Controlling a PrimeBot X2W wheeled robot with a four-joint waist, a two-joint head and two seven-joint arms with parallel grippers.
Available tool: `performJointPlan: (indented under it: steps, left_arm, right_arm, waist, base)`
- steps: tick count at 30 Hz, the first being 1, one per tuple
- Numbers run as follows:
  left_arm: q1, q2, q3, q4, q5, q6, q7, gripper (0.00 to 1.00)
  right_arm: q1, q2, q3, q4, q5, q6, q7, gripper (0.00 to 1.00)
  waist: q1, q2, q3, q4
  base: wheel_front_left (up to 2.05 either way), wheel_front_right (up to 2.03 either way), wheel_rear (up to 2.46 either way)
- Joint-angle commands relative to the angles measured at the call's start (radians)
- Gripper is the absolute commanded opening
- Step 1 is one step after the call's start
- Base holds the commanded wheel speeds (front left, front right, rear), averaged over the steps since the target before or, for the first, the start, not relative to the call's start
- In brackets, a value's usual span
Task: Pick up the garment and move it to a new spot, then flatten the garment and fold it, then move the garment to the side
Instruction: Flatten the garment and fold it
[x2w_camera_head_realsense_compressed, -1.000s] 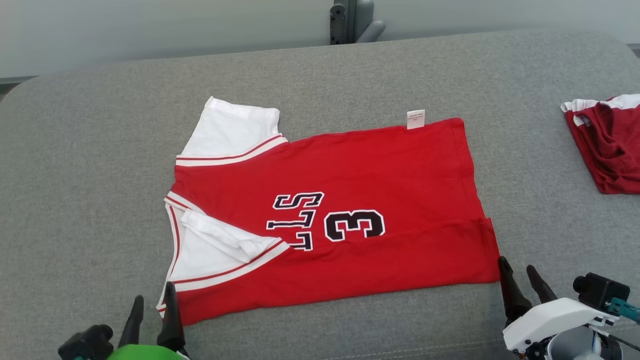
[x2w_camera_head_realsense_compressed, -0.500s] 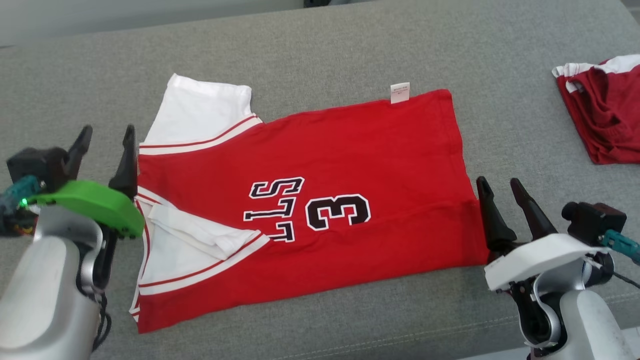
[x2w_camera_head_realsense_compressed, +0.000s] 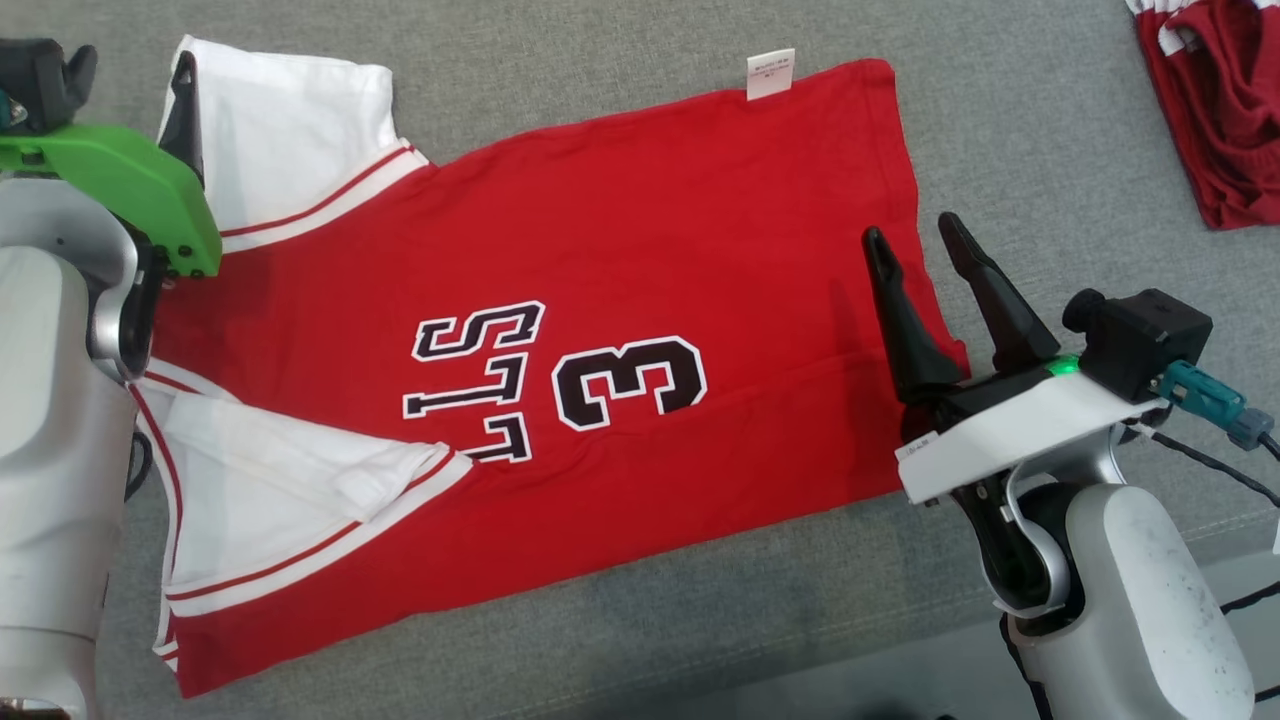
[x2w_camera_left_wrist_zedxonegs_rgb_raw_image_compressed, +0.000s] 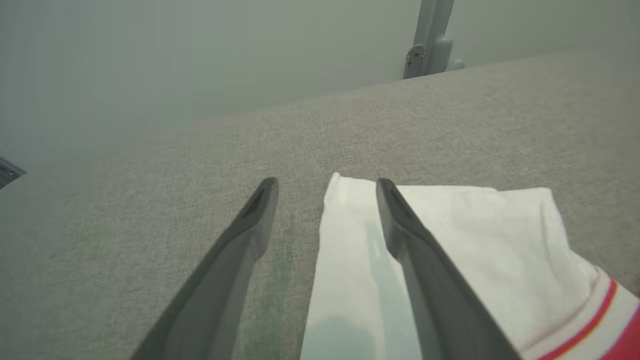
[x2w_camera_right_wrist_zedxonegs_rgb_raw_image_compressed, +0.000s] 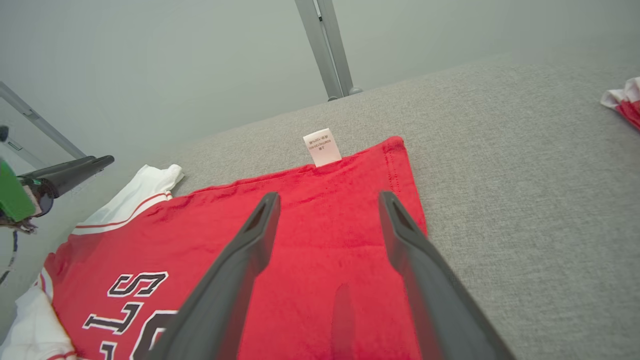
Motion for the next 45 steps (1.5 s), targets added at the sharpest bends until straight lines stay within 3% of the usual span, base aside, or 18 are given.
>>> performJointPlan:
  steps: [1,10,15,16,17,18,19,20,26,30,38,45]
  left_arm:
    - [-0.025,0.002,0.001,0.017,0.005,0.010,-0.004,1.00]
    - [-0.139,-0.001,0.012,0.200,-0.006,0.033,-0.027,1.00]
    - [-0.160,-0.001,-0.001,0.270,-0.004,0.019,-0.023,1.00]
    - [-0.163,-0.005,-0.005,0.281,-0.006,0.012,-0.018,0.96]
    - [-0.166,-0.009,-0.009,0.290,-0.007,0.005,-0.017,0.49]
    - [-0.166,-0.015,-0.014,0.297,-0.008,-0.002,-0.017,0.33]
    - [-0.166,-0.017,-0.020,0.304,-0.006,-0.006,-0.019,0.09]
    - [-0.167,-0.018,-0.024,0.310,-0.005,-0.012,-0.022,0.00]
    - [-0.164,-0.030,-0.045,0.327,-0.009,-0.035,-0.045,0.00]
    - [-0.159,-0.051,-0.050,0.318,-0.025,-0.049,-0.086,0.00]
    - [-0.115,-0.110,-0.075,0.271,-0.068,-0.072,-0.169,0.00]
    - [-0.091,-0.126,-0.103,0.229,-0.091,-0.078,-0.186,0.00]
  right_arm:
    - [-0.018,-0.001,0.005,-0.011,-0.004,0.000,0.001,1.00]
    - [-0.022,-0.001,0.033,-0.063,-0.012,0.000,0.005,1.00]
    - [-0.025,-0.001,0.039,-0.068,-0.006,0.000,0.003,1.00]
    - [-0.024,-0.001,0.037,-0.068,-0.006,0.000,0.002,1.00]
    - [-0.024,-0.001,0.034,-0.068,-0.007,0.000,0.002,1.00]
    - [-0.023,-0.001,0.030,-0.067,-0.009,0.000,0.002,1.00]
    - [-0.022,-0.001,0.025,-0.066,-0.012,0.000,0.003,1.00]
    - [-0.022,-0.001,0.019,-0.064,-0.016,0.000,0.004,1.00]
    - [-0.057,-0.019,0.001,-0.047,-0.034,-0.001,0.033,1.00]
    - [-0.126,-0.077,0.002,0.003,-0.056,-0.001,0.080,1.00]
    - [-0.303,-0.246,0.018,0.217,-0.076,-0.001,0.190,1.00]
    - [-0.444,-0.305,0.077,0.411,-0.037,-0.001,0.244,1.00]
  waist:
    - [-0.0001,0.0100,0.069,-0.047]
    - [-0.0001,0.0100,0.111,-0.060]
    - [-0.0001,0.0100,0.119,-0.063]
    - [-0.0001,0.0100,0.118,-0.063]
    - [-0.0001,0.0100,0.116,-0.061]
    - [-0.0001,0.0100,0.112,-0.058]
    - [-0.0001,0.0100,0.107,-0.054]
    - [-0.0001,0.0100,0.102,-0.051]
    - [-0.0001,0.0100,0.064,-0.025]
    - [-0.0001,0.0100,0.035,-0.001]
    - [-0.0001,0.0100,-0.020,0.085]
    - [-0.0001,0.0100,-0.017,0.146]
  base:
    - [0.00,0.00,0.00]
    - [0.00,0.00,0.00]
    - [0.00,0.00,0.00]
    - [0.00,0.00,0.00]
    - [0.00,0.00,0.00]
    - [0.00,0.00,0.00]
    - [0.00,0.00,0.00]
    - [0.00,0.00,0.00]
    - [0.00,0.00,0.00]
    - [0.00,0.00,0.00]
    - [0.00,0.00,0.00]
    - [0.00,0.00,0.00]
